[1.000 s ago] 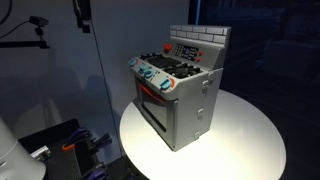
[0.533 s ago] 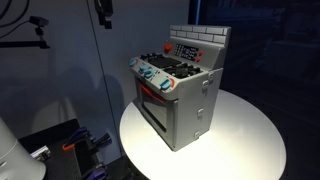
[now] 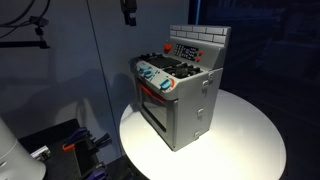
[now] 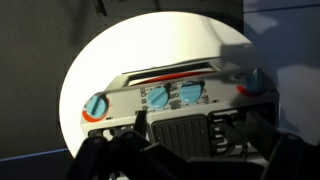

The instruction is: Press the top button on the right.

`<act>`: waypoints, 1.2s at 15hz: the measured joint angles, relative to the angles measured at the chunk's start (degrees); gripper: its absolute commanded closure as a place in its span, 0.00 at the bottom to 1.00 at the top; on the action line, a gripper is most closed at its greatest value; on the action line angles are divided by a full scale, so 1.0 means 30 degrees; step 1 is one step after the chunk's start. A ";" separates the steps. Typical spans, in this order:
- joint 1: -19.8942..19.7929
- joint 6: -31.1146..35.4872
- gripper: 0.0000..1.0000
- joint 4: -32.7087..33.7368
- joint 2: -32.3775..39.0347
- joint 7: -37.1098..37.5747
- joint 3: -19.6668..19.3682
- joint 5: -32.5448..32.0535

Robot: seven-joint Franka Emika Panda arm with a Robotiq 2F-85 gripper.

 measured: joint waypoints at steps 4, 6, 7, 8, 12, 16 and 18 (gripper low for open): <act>-0.0345 0.1102 0.00 0.0628 0.0974 0.2038 -0.0028 -0.1264; -0.0544 0.1487 0.00 0.0798 0.1364 0.2926 -0.0070 -0.1755; -0.0603 0.1677 0.00 0.0828 0.1531 0.3337 -0.0121 -0.1979; -0.0647 0.1885 0.00 0.0832 0.1693 0.3705 -0.0185 -0.2209; -0.0754 0.2529 0.00 0.0834 0.2329 0.4915 -0.0482 -0.3038; -0.0775 0.3433 0.00 0.0836 0.2961 0.5636 -0.0892 -0.3555; -0.0809 0.3938 0.00 0.0839 0.3244 0.5880 -0.1101 -0.3805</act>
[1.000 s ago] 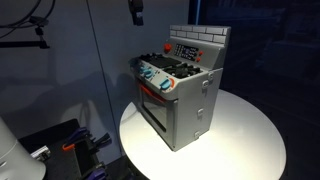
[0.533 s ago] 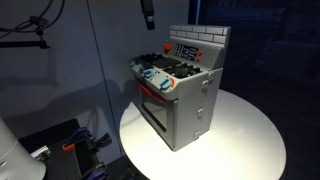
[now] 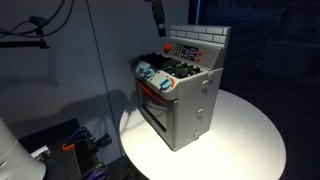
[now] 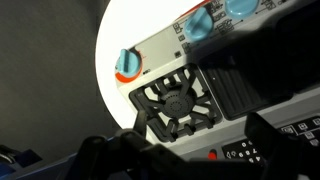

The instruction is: Press the top button on the right.

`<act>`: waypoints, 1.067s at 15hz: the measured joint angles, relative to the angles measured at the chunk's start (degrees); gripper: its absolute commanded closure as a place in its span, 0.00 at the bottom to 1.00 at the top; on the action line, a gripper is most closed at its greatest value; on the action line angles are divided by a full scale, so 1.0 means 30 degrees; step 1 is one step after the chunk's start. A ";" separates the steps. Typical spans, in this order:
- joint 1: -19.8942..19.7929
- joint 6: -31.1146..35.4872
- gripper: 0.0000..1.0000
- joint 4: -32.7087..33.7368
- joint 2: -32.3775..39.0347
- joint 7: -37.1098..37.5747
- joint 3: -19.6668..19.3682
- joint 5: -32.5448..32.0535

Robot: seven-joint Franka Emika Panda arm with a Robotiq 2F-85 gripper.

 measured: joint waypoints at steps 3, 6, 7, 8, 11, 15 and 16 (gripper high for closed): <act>-0.0040 0.0790 0.00 0.0007 0.0407 0.0174 -0.0371 -0.0130; -0.0094 0.1560 0.00 0.0036 0.0759 0.0247 -0.0641 -0.0592; -0.0097 0.1714 0.00 0.0063 0.0811 0.0249 -0.0681 -0.0729; -0.0097 0.1775 0.00 0.0106 0.0830 0.0249 -0.0693 -0.0787; -0.0096 0.1778 0.00 0.0196 0.0832 0.0249 -0.0692 -0.0790; -0.0085 0.1777 0.00 0.0191 0.0864 0.0248 -0.0693 -0.0790; -0.0085 0.1780 0.00 0.0187 0.0895 0.0280 -0.0694 -0.0790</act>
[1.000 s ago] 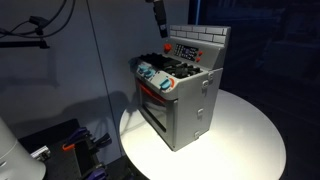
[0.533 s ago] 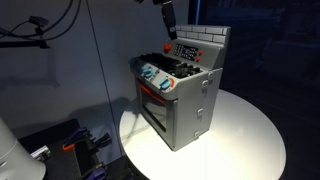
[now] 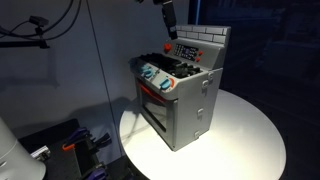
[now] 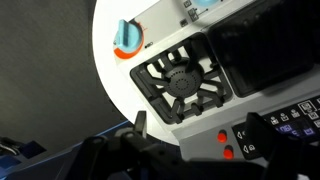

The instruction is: Press the top button on the right.

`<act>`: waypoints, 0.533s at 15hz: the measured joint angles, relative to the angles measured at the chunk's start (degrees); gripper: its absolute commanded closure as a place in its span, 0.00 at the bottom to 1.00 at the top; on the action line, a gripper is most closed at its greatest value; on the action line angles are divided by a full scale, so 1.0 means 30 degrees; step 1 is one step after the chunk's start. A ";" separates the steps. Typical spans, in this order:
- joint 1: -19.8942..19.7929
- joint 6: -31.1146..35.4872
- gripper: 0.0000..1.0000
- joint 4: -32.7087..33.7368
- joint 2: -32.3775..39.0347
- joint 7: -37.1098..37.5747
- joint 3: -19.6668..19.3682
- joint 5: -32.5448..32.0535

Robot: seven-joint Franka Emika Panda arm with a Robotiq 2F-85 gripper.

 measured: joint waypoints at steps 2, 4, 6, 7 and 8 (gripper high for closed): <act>0.0000 0.0022 0.00 0.0000 0.0106 0.0211 -0.0009 0.0000; -0.0010 0.0193 0.00 0.0005 0.0319 0.0600 -0.0082 0.0000; -0.0018 0.0637 0.00 0.0019 0.0626 0.1083 -0.0239 0.0000; -0.0021 0.0912 0.00 0.0029 0.0809 0.1295 -0.0327 0.0000; -0.0023 0.1212 0.00 0.0050 0.1000 0.1531 -0.0416 0.0000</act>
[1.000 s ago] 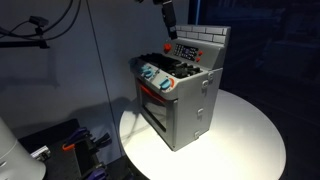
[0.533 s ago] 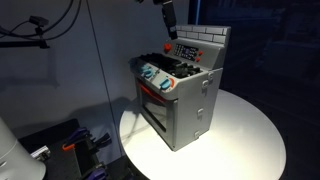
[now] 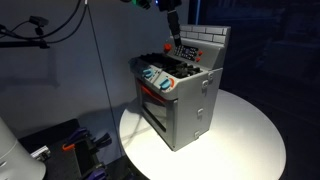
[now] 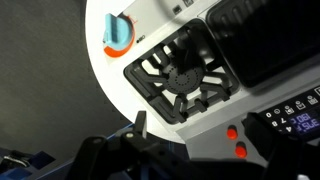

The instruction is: Press the top button on the right.

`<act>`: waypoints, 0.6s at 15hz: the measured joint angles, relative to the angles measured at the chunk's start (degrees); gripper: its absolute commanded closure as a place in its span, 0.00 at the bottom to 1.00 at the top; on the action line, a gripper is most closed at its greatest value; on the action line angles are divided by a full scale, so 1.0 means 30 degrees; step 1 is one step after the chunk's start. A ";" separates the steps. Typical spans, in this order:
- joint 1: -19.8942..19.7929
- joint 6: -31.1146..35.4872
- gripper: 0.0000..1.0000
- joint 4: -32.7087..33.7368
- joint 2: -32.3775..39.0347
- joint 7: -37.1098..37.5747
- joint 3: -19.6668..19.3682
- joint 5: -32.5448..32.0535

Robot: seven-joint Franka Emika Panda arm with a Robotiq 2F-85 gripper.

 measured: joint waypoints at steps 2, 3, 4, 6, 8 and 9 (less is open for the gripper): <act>-0.0001 0.0583 0.00 0.0075 0.0424 0.0310 -0.0180 0.0000; -0.0001 0.0815 0.00 0.0157 0.0650 0.0350 -0.0261 0.0000; -0.0001 0.1011 0.00 0.0246 0.0880 0.0370 -0.0331 0.0000; 0.0000 0.1128 0.00 0.0553 0.1352 0.0372 -0.0449 0.0000; 0.0002 0.1128 0.00 0.0992 0.1849 0.0372 -0.0581 0.0000; 0.0005 0.1128 0.00 0.1226 0.2077 0.0372 -0.0652 0.0000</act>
